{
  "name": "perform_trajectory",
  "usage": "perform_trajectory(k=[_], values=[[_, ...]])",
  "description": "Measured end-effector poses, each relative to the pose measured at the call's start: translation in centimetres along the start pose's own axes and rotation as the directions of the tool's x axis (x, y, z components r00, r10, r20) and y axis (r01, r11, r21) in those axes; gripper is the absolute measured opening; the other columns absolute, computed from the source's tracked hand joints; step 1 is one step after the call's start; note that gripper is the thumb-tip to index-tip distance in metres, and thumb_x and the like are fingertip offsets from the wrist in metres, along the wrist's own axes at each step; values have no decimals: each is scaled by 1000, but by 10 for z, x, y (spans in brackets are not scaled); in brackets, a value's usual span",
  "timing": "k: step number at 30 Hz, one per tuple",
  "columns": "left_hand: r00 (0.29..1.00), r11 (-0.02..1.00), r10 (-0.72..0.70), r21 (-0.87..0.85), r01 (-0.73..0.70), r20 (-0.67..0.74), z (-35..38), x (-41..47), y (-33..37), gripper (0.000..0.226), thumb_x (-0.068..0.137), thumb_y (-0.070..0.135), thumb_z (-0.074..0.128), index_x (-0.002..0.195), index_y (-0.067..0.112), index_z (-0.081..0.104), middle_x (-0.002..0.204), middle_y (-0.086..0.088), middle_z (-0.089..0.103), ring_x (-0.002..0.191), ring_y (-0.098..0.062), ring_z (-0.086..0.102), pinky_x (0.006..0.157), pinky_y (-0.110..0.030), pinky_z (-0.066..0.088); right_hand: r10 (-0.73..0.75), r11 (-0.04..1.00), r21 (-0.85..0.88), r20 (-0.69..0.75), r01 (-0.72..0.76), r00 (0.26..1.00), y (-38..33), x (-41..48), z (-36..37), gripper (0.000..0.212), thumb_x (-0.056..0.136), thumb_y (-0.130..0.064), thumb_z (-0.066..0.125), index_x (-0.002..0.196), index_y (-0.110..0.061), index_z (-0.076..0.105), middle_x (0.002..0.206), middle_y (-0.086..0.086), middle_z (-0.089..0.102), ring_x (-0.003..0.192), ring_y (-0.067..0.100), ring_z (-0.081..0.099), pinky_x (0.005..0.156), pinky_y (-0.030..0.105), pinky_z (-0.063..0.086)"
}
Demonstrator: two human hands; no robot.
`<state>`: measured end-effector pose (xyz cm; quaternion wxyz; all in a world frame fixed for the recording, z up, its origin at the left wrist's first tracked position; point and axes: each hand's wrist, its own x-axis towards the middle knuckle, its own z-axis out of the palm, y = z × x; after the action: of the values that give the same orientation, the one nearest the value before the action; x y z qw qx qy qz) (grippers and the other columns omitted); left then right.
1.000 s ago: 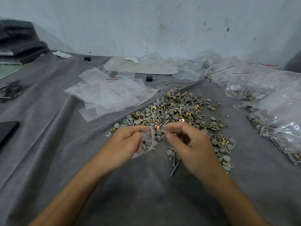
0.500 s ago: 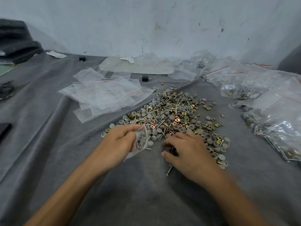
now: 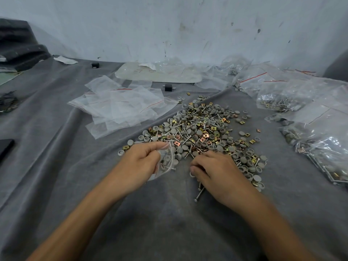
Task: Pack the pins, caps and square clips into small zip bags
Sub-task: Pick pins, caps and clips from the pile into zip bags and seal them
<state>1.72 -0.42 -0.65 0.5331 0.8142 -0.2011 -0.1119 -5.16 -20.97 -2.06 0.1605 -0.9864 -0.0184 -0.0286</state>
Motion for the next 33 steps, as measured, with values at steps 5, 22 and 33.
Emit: perform_trajectory(k=[5,22,33], values=[[1000,1000,-5,28,5,0,0,2,-5,42,98,5,45,109,36,71,50,9,54,44,-1,42,48,-15,36,-48,999,-7,9,48,999,0,-3,-1,16,102,-43,49,107,-36,62,106,-16,57,104,12,47,98,36,34],[967,985,149,59,-164,205,12,-1,1,41,85,16,42,109,26,74,73,30,67,68,11,59,63,-6,40,42,778,609,-295,154,954,-29,-7,12,18,82,-11,82,92,-24,75,95,-12,65,84,10,68,74,24,56],[971,987,151,23,-158,183,10,-2,0,47,96,-6,41,119,21,70,60,32,62,60,17,57,56,0,38,43,702,678,-345,217,938,-27,-6,11,23,93,-2,67,106,-19,77,97,-12,72,91,10,70,78,22,54]])
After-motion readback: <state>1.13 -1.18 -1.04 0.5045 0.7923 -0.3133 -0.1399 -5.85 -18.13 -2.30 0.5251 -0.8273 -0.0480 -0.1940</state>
